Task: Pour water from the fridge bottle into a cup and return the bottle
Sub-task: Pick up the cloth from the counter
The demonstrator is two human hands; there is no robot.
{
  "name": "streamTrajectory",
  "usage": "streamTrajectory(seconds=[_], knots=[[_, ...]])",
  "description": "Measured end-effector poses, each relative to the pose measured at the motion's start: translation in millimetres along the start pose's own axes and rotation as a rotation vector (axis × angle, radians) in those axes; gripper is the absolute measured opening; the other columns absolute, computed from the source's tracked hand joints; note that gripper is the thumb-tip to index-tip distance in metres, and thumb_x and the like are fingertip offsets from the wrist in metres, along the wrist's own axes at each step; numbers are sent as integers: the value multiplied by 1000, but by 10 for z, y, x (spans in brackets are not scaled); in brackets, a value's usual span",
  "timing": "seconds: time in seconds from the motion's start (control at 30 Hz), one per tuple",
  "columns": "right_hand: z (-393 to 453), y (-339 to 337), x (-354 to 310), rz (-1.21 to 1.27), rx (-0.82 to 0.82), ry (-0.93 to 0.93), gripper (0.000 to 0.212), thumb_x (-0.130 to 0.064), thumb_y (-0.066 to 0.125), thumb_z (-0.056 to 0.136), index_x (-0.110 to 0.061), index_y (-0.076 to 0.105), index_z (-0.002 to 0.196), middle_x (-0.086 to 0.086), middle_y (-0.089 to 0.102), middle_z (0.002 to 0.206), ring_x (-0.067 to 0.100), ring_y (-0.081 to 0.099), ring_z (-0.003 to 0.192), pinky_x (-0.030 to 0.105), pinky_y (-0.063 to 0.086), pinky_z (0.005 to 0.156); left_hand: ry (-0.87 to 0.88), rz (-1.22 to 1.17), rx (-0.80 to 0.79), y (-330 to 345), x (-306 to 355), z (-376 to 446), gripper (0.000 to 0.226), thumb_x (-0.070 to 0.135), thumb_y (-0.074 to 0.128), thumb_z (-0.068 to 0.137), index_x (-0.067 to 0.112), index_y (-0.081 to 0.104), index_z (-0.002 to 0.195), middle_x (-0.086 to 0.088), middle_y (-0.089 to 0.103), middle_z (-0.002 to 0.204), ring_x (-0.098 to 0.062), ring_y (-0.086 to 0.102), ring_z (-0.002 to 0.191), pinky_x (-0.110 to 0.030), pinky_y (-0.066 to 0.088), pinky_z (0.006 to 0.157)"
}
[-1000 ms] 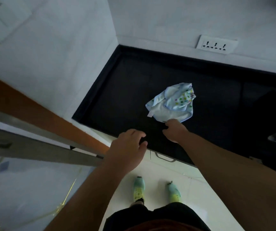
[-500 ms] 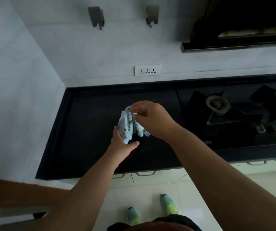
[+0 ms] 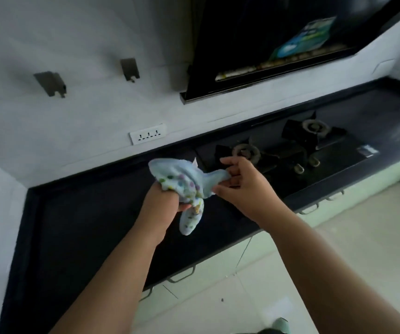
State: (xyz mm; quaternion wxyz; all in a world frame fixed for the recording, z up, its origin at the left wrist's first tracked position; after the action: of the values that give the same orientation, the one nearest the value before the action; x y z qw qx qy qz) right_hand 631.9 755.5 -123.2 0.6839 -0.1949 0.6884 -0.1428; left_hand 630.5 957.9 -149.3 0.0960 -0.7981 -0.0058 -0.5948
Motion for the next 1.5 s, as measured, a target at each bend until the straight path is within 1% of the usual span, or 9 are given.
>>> streamTrajectory(seconds=[0.13,0.2,0.3,0.5,0.6,0.8,1.0,1.2,1.5], knots=[[-210,-428,199,55,-55,77,54,-40,89,78,-39,63,126,-13,74,106,-1,72,93,26,60,85,289,270,-276,559,793,-276,37,15,61,90,42,69,114,12,76,108,-11,73,105,-44,60,94],[-266,-769,297,133,-72,139,16,-17,81,86,-24,70,94,-8,72,86,-8,69,72,20,57,75,358,351,-382,936,1010,-392,39,9,62,89,40,71,109,14,76,103,-8,73,101,-41,61,90],[-337,-1342,388,191,-65,127,33,8,67,82,-13,51,63,2,49,60,-4,50,43,10,41,51,410,382,-449,1514,1175,-545,47,-1,63,87,40,73,109,16,77,101,-3,72,97,-32,61,84],[-521,-2580,1141,332,64,163,35,21,46,97,-6,50,76,7,53,71,10,51,65,12,46,54,338,242,-517,2689,1187,-635,42,19,79,90,46,65,118,17,77,108,1,71,103,-30,57,94],[-693,-3096,1260,454,215,114,25,7,60,81,-15,61,93,-15,71,72,2,68,72,10,52,64,302,247,-661,3308,1082,-691,50,23,82,87,49,63,125,20,74,116,2,68,114,-30,55,98],[-903,-3910,1836,579,261,137,70,-27,80,65,15,61,118,43,61,114,41,63,96,60,54,100,175,216,-838,4392,948,-725,42,52,81,78,34,74,115,5,79,117,-16,72,117,-53,50,110],[-962,-4668,2378,636,454,189,44,-35,68,83,-4,70,114,20,75,108,30,75,97,38,61,82,188,248,-879,5513,990,-494,14,31,71,98,22,73,108,-1,80,107,-22,74,110,-53,54,104],[-943,-5518,2933,561,645,335,26,-5,44,106,-10,69,101,2,73,84,16,65,77,32,55,76,166,154,-1072,6914,1164,-226,39,33,66,84,1,60,105,-29,69,101,-27,64,90,-47,52,86],[-771,-6915,3599,587,1002,367,30,-17,57,80,-15,72,105,7,73,90,17,65,80,33,55,75,9,33,-1408,8955,1426,103,38,28,79,78,9,70,109,6,61,142,-23,66,121,-43,55,89]])
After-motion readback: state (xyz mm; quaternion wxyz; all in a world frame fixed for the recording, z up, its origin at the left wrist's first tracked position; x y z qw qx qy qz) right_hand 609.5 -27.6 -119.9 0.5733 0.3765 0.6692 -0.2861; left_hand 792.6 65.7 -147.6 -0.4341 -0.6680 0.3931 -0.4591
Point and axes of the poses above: each hand's wrist, its own z-axis towards the middle knuckle, its own y-axis out of the palm, x = y × z, the point moved 2 cm from there along z, towards the middle knuckle
